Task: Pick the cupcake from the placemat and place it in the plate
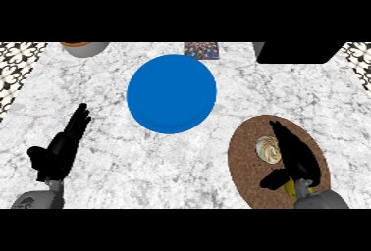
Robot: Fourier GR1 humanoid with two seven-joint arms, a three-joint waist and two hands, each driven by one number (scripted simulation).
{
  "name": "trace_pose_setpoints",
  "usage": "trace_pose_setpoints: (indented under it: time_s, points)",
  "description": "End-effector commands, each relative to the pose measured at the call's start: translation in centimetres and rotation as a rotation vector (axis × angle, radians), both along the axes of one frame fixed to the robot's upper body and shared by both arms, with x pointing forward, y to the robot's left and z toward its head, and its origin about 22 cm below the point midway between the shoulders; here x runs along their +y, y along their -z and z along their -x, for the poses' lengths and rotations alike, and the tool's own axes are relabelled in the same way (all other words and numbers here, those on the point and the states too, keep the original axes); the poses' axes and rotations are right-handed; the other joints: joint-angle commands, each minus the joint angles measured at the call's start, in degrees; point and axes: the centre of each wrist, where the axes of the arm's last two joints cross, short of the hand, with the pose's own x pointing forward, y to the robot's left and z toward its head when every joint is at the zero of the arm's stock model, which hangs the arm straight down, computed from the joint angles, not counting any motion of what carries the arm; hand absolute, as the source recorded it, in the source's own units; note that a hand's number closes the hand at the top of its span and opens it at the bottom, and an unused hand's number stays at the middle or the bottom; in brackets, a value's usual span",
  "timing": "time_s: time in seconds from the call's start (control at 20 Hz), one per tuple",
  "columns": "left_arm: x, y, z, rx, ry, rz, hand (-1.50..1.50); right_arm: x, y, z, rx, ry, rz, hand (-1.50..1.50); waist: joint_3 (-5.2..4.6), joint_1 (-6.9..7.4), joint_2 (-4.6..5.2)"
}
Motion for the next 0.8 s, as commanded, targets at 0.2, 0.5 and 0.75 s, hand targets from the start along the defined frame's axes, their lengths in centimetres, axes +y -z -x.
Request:
trace_pose_setpoints:
  time_s: [0.2, 0.5, 0.75]
  points:
    - [0.0, -0.1, 0.0, -0.001, -0.007, -0.01, 0.0, -0.3, 2.6, -1.2, 0.042, -0.123, -0.032, 1.5, 0.01, 0.07, 0.01]
    - [-0.8, 1.6, 1.3, -0.005, 0.01, -0.009, 0.0, 0.5, 3.9, -2.5, -0.007, -0.143, -0.06, 1.5, 0.01, 0.17, 0.04]
    - [0.3, 0.4, 0.8, 0.001, 0.006, -0.011, 0.0, 0.9, 1.4, -3.0, -0.169, -0.174, 0.018, 1.5, 0.0, 0.06, -0.04]
